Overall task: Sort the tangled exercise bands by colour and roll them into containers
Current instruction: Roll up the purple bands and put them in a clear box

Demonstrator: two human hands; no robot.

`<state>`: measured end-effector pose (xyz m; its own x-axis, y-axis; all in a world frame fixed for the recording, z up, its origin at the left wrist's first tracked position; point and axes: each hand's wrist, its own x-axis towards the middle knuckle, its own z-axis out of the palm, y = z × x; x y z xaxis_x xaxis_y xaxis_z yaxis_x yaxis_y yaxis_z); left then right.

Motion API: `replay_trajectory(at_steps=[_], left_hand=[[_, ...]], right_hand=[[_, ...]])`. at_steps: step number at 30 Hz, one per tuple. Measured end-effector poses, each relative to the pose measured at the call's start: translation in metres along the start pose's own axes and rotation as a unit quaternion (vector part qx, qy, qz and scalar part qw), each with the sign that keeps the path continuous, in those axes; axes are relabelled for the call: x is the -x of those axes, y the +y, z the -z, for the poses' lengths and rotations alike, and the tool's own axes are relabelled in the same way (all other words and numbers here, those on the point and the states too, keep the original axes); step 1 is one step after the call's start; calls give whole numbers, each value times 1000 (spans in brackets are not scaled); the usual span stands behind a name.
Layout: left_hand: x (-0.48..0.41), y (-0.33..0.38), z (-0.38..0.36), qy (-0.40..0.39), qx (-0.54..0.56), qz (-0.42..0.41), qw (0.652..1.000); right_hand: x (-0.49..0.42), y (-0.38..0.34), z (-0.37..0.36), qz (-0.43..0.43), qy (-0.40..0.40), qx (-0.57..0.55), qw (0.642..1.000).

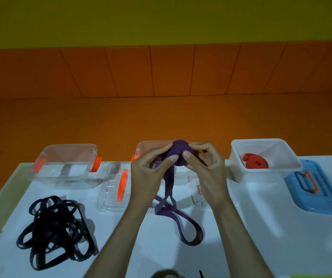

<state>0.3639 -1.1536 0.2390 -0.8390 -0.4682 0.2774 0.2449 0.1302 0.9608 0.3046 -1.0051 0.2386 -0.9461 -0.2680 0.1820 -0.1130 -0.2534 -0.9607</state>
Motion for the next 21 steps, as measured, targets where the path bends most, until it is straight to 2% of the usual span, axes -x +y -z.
replay_trajectory(at_steps=[5,11,16,21], left_hand=[[0,-5,2,0,7,29,1000],[-5,-4,10,-19,12,3,1000],[-8,-2,11,30,16,-26,999],[-9,-9,21,-12,8,2,1000]], right_hand=[[-7,-3,-2,17,17,15,1000],[-5,3,-14,18,15,7,1000],[-5,8,-14,12,25,4,1000],[-6,1,-15,16,17,10,1000]])
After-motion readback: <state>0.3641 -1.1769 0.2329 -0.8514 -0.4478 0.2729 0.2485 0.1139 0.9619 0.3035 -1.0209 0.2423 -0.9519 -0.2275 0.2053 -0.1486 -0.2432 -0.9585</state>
